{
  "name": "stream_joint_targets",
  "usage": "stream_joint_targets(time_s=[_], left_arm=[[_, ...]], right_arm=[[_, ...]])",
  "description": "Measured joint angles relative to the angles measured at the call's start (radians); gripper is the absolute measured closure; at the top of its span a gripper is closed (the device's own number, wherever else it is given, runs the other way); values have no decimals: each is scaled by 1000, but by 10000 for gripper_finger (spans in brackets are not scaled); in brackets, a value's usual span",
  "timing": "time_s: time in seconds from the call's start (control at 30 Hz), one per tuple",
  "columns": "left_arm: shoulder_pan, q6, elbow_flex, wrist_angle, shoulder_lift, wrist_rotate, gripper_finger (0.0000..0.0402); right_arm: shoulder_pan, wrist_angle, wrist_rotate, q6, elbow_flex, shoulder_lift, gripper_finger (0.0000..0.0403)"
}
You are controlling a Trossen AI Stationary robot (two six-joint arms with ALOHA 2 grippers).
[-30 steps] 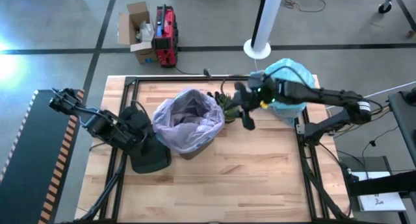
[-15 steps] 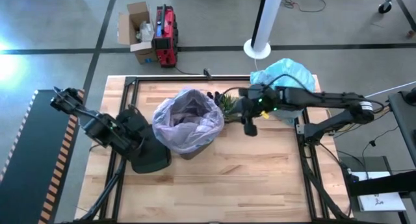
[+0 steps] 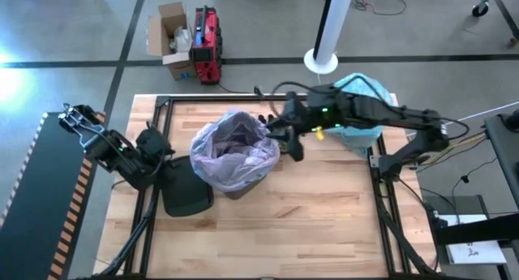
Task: Place trash/remove bag and relplace
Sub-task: Insert a new pink trash bag into the trash bin
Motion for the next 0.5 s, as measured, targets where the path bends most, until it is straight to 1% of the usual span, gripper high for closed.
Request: stream_joint_targets(time_s=[0.07,0.17,0.27,0.33,0.4,0.43,0.5], left_arm=[[0,16,-39,6,-30,-1,184],[0,35,-110,28,-69,-2,184],[0,90,-191,116,-102,-4,184],[0,146,-250,196,-116,-4,184],[0,202,-311,271,-125,-4,184],[0,222,-342,296,-126,-3,184],[0,254,-400,350,-127,-3,184]], right_arm=[[8,0,-1,54,67,71,294],[24,0,-8,155,207,208,310],[43,-17,-74,225,393,357,328],[48,-76,-123,284,529,450,342],[46,-173,-151,332,662,544,358],[44,-200,-157,353,687,577,366],[41,-170,-193,432,627,586,382]])
